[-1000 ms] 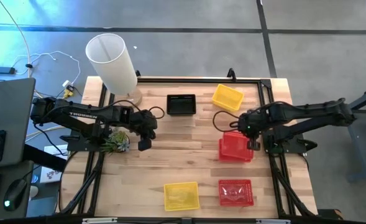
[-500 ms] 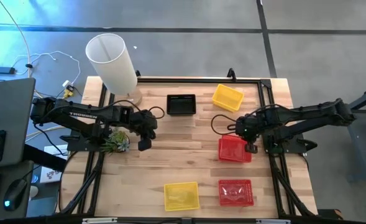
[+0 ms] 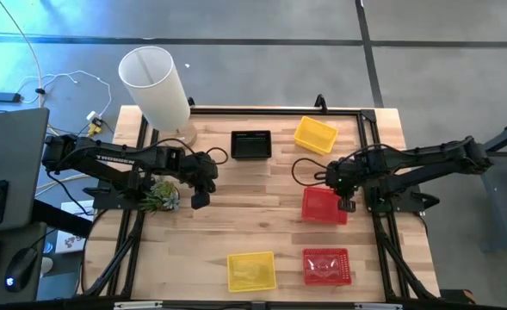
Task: Stack baskets by color
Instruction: Stack the top left red bin on top of the top right red bin, then stack the bottom yellow bin on top of the top yellow bin
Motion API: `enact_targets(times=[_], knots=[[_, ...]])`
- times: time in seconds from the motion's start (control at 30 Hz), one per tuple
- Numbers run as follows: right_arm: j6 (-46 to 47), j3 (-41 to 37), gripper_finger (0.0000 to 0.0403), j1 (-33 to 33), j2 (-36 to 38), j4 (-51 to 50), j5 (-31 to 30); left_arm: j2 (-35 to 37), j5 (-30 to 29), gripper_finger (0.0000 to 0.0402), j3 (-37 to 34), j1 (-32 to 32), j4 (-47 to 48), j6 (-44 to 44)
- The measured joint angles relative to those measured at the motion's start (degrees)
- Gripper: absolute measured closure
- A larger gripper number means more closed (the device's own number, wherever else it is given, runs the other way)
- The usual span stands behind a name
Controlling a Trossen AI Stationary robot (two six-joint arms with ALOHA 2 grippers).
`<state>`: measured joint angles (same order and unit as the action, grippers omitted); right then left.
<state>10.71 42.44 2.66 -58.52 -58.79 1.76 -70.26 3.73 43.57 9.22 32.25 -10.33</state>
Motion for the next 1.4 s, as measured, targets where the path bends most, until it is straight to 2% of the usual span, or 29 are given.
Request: enact_targets(times=[0.2,0.37,0.57,0.73,0.93,1.07,1.4], knots=[[4.3,0.0,0.0328,0.0,0.0,0.0,-1.6,0.0,0.0,0.0326,0.0,0.0,0.0,0.0],[10.2,1.0,0.0298,0.0,0.0,-0.1,-1.6,0.0,0.1,0.029,0.0,0.0,0.0,-1.8],[17.0,4.8,0.029,0.0,0.0,-0.1,-3.3,0.0,0.0,0.0248,0.0,0.0,-0.3,-1.6],[19.8,7.1,0.029,0.0,0.0,-0.2,-8.8,0.0,0.4,0.0241,0.0,-0.9,-5.5,-5.0],[22.9,7.7,0.029,0.0,0.0,-0.2,-12.9,0.0,0.6,0.0247,0.0,-5.9,-14.3,-7.1],[22.9,7.7,0.029,0.0,0.0,-0.2,-13.2,0.0,0.3,0.0254,2.0,-10.5,-15.2,-6.5],[22.8,7.7,0.029,0.0,0.0,-0.2,-14.0,-0.7,-11.5,0.0261,9.5,-21.5,-15.5,-4.5]])
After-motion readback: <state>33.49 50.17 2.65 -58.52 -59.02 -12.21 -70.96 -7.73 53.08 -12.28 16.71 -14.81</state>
